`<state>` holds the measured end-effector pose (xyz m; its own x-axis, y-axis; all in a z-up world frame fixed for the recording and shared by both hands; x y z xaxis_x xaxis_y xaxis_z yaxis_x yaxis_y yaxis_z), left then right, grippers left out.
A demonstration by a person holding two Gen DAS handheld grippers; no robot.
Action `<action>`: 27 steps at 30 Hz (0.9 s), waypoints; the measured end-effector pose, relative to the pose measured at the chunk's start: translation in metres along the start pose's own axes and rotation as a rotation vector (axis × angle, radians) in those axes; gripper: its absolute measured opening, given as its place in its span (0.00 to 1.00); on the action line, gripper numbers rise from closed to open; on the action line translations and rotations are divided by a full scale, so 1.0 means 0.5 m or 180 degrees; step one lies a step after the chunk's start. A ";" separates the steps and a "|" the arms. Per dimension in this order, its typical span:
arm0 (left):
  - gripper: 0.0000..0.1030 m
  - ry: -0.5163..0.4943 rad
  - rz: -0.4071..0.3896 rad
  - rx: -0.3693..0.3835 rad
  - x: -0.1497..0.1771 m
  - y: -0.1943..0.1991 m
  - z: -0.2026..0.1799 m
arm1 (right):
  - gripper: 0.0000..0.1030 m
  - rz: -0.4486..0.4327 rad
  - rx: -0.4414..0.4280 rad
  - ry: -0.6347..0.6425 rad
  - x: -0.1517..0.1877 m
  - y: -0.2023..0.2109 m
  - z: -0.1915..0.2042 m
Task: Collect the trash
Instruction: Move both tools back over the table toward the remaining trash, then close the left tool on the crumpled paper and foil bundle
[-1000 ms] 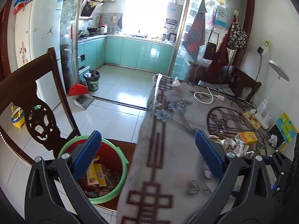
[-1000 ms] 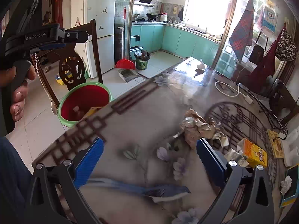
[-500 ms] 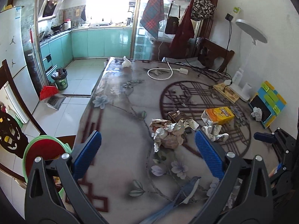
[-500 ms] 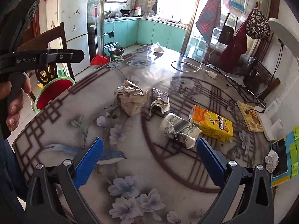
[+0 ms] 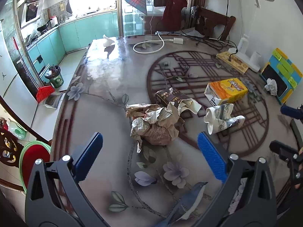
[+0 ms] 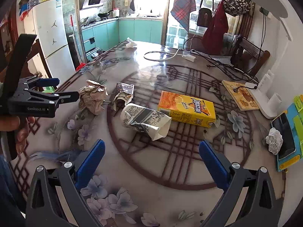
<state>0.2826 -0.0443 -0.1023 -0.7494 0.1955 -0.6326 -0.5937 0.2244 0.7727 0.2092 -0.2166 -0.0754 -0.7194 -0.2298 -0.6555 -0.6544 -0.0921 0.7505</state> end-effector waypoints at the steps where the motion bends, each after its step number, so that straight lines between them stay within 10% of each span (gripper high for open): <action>1: 0.95 -0.0022 0.0030 0.0001 0.001 -0.011 -0.004 | 0.94 0.0003 0.0004 -0.0020 0.000 0.000 -0.007; 20: 0.95 0.0087 0.0375 -0.0302 0.002 -0.172 0.016 | 0.94 0.0122 -0.0013 -0.0317 0.015 -0.040 -0.068; 27: 0.54 0.0174 0.0429 -0.0288 0.006 -0.179 0.034 | 0.94 0.0174 -0.0043 -0.0341 0.022 -0.057 -0.062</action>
<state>0.3387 -0.0474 -0.1742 -0.8375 0.1652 -0.5209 -0.5088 0.1122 0.8535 0.2270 -0.2465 -0.1014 -0.7752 -0.1300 -0.6182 -0.6108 -0.0955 0.7860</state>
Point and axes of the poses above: each gripper's, at about its wrist camera, not at the fingertips, and y roughly against the way its jaws point, z to its left, x to its underside, the point moved 10 cm from there along -y, roughly the way its jaws point, and after that the axes turned 4 degrees about y, right-handed, at the moved point
